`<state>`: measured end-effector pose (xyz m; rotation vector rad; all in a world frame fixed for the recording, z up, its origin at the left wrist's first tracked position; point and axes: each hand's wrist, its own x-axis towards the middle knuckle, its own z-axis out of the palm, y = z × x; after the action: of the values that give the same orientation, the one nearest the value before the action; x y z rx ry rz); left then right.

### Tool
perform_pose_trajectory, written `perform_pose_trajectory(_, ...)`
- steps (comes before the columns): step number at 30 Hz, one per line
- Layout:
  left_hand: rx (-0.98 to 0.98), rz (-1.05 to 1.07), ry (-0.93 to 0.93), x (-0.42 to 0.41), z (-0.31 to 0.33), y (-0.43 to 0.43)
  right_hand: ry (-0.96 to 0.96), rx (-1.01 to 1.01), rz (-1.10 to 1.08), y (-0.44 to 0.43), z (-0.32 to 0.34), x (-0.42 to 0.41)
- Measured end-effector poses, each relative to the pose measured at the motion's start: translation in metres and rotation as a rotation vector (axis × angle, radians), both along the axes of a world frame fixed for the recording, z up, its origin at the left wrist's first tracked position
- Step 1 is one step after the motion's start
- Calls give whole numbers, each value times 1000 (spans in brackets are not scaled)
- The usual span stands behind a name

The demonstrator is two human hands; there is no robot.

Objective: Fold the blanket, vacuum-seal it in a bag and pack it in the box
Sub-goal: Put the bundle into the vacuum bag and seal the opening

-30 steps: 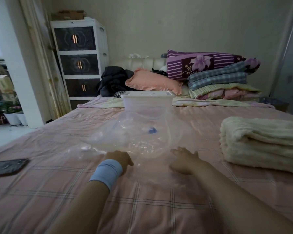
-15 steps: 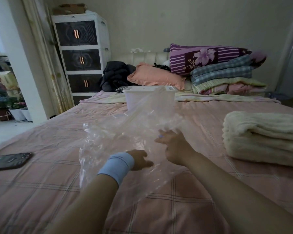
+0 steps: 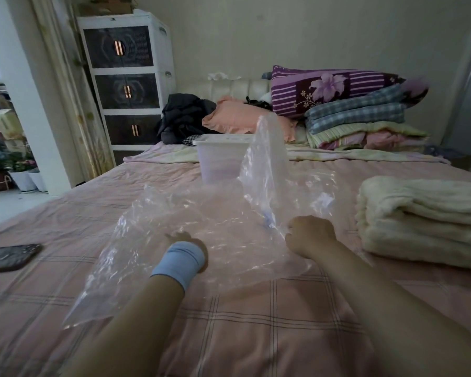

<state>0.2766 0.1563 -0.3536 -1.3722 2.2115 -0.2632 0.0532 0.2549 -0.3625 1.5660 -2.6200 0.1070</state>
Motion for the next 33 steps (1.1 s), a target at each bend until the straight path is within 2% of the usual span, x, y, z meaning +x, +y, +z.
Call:
perform_pose_trajectory(2,-29,-56,336,-11,-4,9,149,55,82,-1,2,2)
perform_pose_trajectory(3,59,-84,475,-16,-8,12,134,103,107,0,0,4)
perform_pose_trajectory(4,176,-87,538,-20,-13,13,61,150,99,1,-2,5)
perform_pose_trajectory(6,286,-46,454,-23,-24,10,-82,232,14,3,-11,2)
perform_pose_trajectory(8,225,9,319,-15,-26,6,-114,230,-28,6,-15,-1)
perform_pose_trajectory(11,120,35,154,-4,-6,12,-176,95,8,6,-7,2)
perform_pose_trajectory(13,71,69,65,-3,2,6,-122,14,89,4,-3,7)
perform_pose_trajectory(15,-44,112,68,-4,-2,-1,9,-45,164,1,-3,12)
perform_pose_trajectory(17,-116,-45,243,-9,-9,-6,102,-17,166,-4,-6,15)
perform_pose_trajectory(18,-64,-150,365,-14,-12,-3,105,25,128,-6,-8,16)
perform_pose_trajectory(20,173,-246,637,-22,-12,10,12,99,56,-11,-15,15)
perform_pose_trajectory(21,296,-240,700,-24,-13,14,-72,100,58,-12,-19,13)
perform_pose_trajectory(23,401,-231,591,-24,-20,17,-268,31,131,-8,-25,10)
perform_pose_trajectory(26,314,-235,440,-14,-25,8,-397,-157,283,6,-14,9)
perform_pose_trajectory(28,197,-193,374,-10,-19,1,-239,-182,410,13,-3,10)
perform_pose_trajectory(30,3,-147,247,-6,-8,-3,-15,-83,475,14,1,9)
perform_pose_trajectory(33,-249,-67,221,5,7,-11,160,100,312,9,-4,5)
